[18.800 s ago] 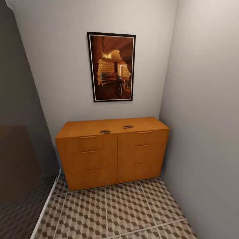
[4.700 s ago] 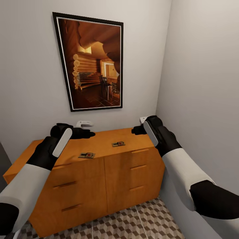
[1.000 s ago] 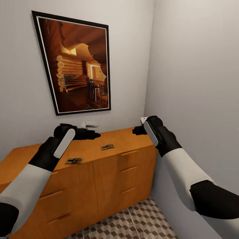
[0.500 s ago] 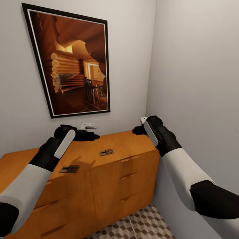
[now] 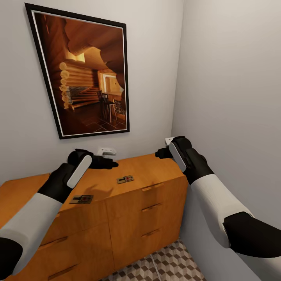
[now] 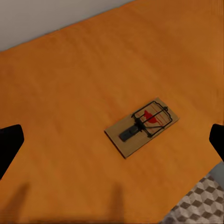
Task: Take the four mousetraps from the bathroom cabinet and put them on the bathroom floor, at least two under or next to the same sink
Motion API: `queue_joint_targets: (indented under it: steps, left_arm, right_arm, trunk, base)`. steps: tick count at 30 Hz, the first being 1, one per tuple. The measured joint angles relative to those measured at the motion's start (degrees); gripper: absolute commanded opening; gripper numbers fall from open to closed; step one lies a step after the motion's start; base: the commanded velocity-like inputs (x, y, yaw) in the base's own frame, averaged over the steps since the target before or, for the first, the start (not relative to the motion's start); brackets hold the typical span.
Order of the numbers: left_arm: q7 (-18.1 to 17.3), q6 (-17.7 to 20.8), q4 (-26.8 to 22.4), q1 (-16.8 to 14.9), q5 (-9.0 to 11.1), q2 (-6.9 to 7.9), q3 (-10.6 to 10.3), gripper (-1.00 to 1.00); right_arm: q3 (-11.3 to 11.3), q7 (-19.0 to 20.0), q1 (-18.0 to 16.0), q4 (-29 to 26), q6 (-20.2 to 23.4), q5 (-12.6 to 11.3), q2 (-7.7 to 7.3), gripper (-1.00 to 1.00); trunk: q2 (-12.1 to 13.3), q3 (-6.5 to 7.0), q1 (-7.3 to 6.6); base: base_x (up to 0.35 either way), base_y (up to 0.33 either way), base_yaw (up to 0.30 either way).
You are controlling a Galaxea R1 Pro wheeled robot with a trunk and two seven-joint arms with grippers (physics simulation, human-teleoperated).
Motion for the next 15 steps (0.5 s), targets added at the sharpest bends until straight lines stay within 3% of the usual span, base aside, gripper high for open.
queue_joint_targets:
  steps: [7, 15]
  left_arm:
    - [0.13, 0.0, 3.77, 0.0, -0.7, 0.43, -2.41, 1.0]
    - [0.06, 0.0, 6.12, 0.0, -1.48, 2.27, -3.3, 1.0]
  right_arm:
    - [0.01, 0.02, 0.0, 0.0, 0.0, 0.0, 0.0, 1.0]
    - [0.04, 0.07, 0.0, 0.0, 0.0, 0.0, 0.0, 1.0]
  trunk:
    - [0.0, 0.0, 0.0]
    - [0.0, 0.0, 0.0]
  base:
    - [0.001, 0.0, 0.0]
    - [0.0, 0.0, 0.0]
